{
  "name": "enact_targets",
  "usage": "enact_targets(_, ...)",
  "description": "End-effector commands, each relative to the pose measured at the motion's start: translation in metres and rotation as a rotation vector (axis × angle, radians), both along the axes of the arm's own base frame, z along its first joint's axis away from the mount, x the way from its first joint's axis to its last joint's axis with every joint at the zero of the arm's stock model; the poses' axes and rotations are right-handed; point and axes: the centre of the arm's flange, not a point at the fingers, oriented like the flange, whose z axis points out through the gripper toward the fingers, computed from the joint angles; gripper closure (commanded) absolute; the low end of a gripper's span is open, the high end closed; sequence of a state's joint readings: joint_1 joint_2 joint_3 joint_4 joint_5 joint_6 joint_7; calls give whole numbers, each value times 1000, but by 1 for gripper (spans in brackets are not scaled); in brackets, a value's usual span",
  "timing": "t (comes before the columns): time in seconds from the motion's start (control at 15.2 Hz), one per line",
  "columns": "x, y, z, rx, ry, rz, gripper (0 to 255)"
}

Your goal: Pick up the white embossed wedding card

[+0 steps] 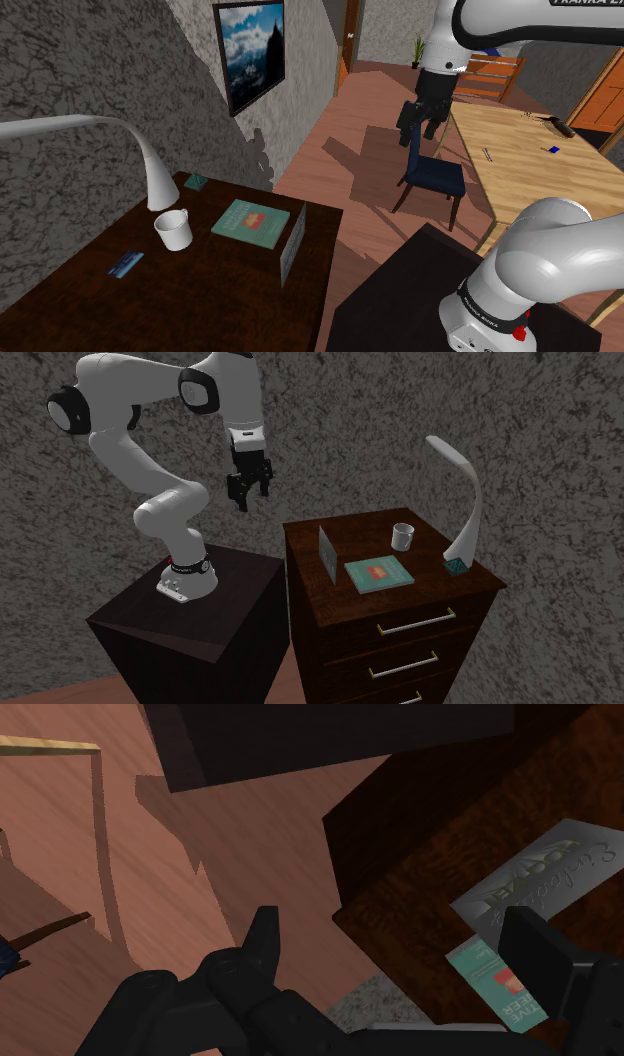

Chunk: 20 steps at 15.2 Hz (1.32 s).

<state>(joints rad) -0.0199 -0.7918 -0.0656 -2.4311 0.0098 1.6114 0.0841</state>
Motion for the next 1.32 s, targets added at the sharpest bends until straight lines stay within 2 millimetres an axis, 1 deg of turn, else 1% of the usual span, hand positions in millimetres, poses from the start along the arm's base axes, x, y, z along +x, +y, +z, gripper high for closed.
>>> enact_targets(0.0, 0, 0, 0, 0, 0, 0, 0)
enact_targets(0.59, 13, 101, -58, 7, 64, -184, 0)
enact_targets(0.92, 26, 157, -90, 11, 99, -285, 0)
enact_targets(1.25, 44, 210, -122, 15, 135, -387, 0)
